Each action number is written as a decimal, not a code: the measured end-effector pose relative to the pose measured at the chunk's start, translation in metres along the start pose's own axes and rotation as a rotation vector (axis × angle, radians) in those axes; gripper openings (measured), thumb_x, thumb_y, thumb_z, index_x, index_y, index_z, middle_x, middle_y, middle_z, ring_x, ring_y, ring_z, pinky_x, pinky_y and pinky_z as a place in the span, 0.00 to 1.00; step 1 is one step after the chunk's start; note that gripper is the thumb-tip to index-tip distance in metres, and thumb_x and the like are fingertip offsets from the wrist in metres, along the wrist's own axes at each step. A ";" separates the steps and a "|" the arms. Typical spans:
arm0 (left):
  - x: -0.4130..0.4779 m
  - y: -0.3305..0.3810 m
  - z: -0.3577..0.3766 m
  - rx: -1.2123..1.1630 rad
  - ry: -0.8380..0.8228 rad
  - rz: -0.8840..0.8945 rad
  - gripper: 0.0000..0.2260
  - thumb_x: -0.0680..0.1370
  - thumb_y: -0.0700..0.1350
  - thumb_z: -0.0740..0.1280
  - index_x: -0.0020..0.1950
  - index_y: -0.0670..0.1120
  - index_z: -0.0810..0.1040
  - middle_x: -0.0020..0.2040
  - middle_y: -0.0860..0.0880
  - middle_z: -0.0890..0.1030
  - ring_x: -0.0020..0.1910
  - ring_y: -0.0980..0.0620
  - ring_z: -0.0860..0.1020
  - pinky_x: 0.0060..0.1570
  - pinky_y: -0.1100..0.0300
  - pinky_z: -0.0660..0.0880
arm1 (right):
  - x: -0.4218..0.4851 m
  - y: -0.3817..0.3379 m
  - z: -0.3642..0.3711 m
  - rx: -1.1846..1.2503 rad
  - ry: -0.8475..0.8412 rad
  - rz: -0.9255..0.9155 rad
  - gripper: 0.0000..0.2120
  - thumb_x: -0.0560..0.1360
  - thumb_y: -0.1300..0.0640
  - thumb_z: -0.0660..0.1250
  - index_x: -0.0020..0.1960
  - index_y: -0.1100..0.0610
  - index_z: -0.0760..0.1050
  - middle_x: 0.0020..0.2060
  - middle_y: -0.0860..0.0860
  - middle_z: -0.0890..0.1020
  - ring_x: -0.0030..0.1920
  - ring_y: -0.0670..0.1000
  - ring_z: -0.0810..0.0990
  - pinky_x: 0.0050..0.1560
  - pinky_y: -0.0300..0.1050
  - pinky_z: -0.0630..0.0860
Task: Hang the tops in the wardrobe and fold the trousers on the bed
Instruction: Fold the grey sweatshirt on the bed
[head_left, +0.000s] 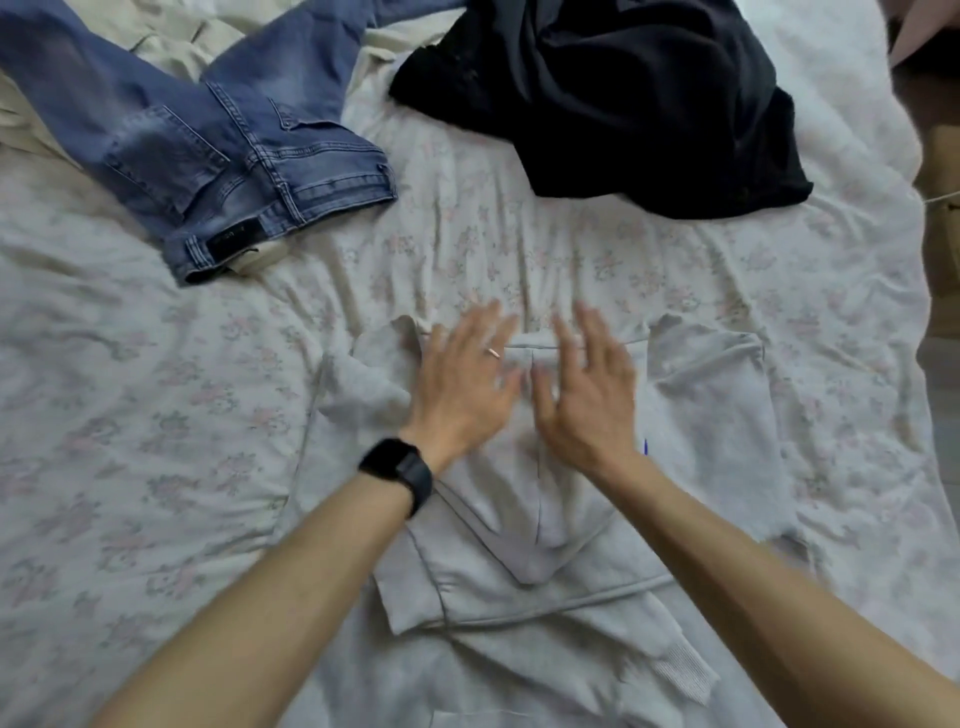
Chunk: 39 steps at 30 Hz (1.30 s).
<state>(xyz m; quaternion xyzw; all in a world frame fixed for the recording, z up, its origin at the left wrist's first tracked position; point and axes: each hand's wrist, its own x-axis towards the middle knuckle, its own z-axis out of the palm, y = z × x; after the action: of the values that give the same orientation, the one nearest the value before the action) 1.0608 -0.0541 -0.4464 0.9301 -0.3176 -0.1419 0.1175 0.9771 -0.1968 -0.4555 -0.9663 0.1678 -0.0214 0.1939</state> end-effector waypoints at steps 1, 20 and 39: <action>-0.009 0.008 0.015 0.099 -0.086 0.050 0.27 0.84 0.57 0.48 0.83 0.52 0.53 0.83 0.50 0.49 0.82 0.48 0.47 0.78 0.41 0.45 | -0.008 0.003 0.007 -0.114 -0.107 -0.099 0.29 0.83 0.40 0.48 0.82 0.48 0.53 0.83 0.50 0.48 0.82 0.50 0.43 0.79 0.56 0.42; -0.268 0.003 0.091 0.088 -0.287 -0.157 0.28 0.84 0.59 0.50 0.80 0.61 0.38 0.82 0.53 0.38 0.82 0.50 0.40 0.77 0.39 0.42 | -0.245 0.023 0.005 -0.189 -0.418 0.196 0.31 0.81 0.35 0.52 0.81 0.40 0.52 0.83 0.51 0.46 0.82 0.55 0.42 0.78 0.65 0.45; -0.480 0.003 0.108 -0.863 -0.210 -1.240 0.26 0.76 0.52 0.74 0.66 0.36 0.76 0.64 0.40 0.79 0.60 0.41 0.78 0.59 0.52 0.75 | -0.459 0.145 -0.058 0.307 -0.330 1.098 0.21 0.74 0.50 0.73 0.61 0.62 0.78 0.58 0.61 0.82 0.59 0.64 0.79 0.58 0.56 0.76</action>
<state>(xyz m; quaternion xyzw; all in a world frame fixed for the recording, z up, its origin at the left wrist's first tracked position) 0.6591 0.2292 -0.4558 0.7913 0.3372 -0.3814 0.3386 0.4922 -0.1917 -0.4464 -0.6895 0.6058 0.2087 0.3378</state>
